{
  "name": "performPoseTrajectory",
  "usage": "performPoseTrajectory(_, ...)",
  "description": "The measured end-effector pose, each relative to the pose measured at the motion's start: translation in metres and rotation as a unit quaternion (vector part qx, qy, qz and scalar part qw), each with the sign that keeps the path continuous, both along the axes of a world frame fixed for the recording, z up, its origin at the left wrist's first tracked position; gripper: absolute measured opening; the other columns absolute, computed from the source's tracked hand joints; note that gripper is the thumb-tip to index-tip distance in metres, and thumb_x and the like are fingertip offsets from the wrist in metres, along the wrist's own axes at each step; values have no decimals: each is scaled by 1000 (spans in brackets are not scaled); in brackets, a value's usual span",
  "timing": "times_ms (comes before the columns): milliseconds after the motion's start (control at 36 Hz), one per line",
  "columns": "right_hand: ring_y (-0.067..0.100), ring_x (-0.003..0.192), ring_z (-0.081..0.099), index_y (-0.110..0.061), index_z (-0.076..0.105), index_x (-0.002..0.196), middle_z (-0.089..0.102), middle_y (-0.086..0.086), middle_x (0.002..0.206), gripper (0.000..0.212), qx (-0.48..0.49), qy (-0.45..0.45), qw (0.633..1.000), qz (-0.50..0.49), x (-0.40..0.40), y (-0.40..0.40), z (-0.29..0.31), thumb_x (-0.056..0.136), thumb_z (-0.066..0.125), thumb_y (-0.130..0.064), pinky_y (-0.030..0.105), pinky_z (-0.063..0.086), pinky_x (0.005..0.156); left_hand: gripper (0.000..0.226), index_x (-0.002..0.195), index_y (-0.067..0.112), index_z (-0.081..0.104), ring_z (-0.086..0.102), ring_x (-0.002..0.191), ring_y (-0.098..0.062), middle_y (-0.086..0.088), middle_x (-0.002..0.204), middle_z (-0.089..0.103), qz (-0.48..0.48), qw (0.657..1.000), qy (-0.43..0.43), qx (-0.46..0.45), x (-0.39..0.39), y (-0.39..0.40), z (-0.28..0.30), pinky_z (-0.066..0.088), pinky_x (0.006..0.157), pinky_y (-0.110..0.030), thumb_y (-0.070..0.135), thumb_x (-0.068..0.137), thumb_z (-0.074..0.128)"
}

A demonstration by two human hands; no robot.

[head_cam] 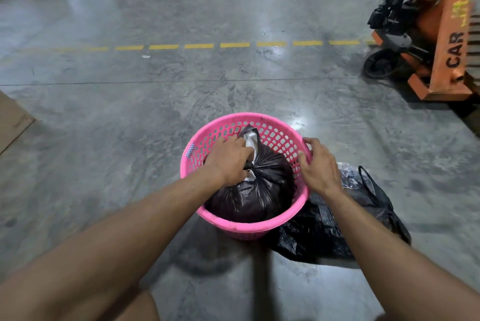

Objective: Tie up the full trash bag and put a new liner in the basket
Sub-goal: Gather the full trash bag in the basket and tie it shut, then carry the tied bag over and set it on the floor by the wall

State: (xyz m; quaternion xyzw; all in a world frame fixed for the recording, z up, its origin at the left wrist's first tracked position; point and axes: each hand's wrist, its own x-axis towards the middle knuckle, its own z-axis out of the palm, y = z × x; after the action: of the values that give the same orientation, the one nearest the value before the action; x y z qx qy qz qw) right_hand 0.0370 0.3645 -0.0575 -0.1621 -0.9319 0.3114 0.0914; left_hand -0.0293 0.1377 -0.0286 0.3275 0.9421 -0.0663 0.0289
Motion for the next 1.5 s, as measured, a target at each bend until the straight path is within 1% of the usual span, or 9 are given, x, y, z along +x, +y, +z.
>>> performPoseTrajectory(167,31,91,66,-20,52,132,70,11,108,37,-9,12,1000,-12,1,-3,-1,95,55,-20,46,58,82,36,112,17,64,59,114,-29,-5,116,65,-26,999,26,-19,1,10,-1,39,97,-43,40,86,67)
performPoseTrajectory(417,24,90,60,-18,50,134,67,9,117,35,-12,4,1000,-16,4,-5,-7,100,50,-24,34,44,74,34,95,15,59,54,89,-29,-5,98,54,56,963,-39,261,2,-21,15,46,79,-47,40,72,63)
performPoseTrajectory(639,38,100,65,-17,55,130,66,16,117,34,3,-10,1000,-1,3,3,3,100,44,-28,37,40,72,27,107,16,63,49,94,-7,-12,104,48,144,870,-17,470,1,-25,94,35,86,-7,15,81,66)
performPoseTrajectory(750,40,106,60,-16,66,129,57,17,117,51,-10,38,999,31,-10,11,28,101,33,-43,47,50,92,26,102,32,58,56,93,-16,-17,104,55,165,831,27,530,0,-33,143,43,84,-19,32,77,65)
performPoseTrajectory(861,21,117,59,-25,58,135,64,4,131,48,-169,106,975,101,-19,-1,75,103,33,-53,33,43,97,39,103,1,55,54,82,-2,-14,99,53,141,779,7,611,4,-37,192,42,76,-21,23,73,68)
performPoseTrajectory(972,8,139,48,-42,42,146,51,-17,149,72,-351,86,899,248,-30,-21,120,87,40,-83,49,37,118,46,102,-2,56,52,91,-21,-21,98,58,144,769,56,621,12,-59,229,41,81,-34,36,78,68)
performPoseTrajectory(1167,13,152,33,-30,19,160,34,-6,162,127,-247,164,875,384,-31,-97,139,59,85,-72,47,32,123,19,94,28,60,62,94,-31,-6,97,68,210,753,177,598,45,-125,246,49,87,-47,37,83,72)
performPoseTrajectory(1306,18,140,48,-28,36,152,51,-6,146,117,-260,177,858,405,-17,-182,129,55,90,-67,49,42,115,25,101,0,60,58,86,-11,-4,92,64,257,690,162,658,100,-188,226,45,80,-28,17,83,64)
performPoseTrajectory(1500,15,137,51,-33,40,148,55,-8,145,119,-240,110,848,459,-4,-294,107,48,92,-69,48,44,114,67,108,-15,55,59,88,-22,-24,94,64,292,560,134,764,149,-304,180,51,81,-43,37,68,69)
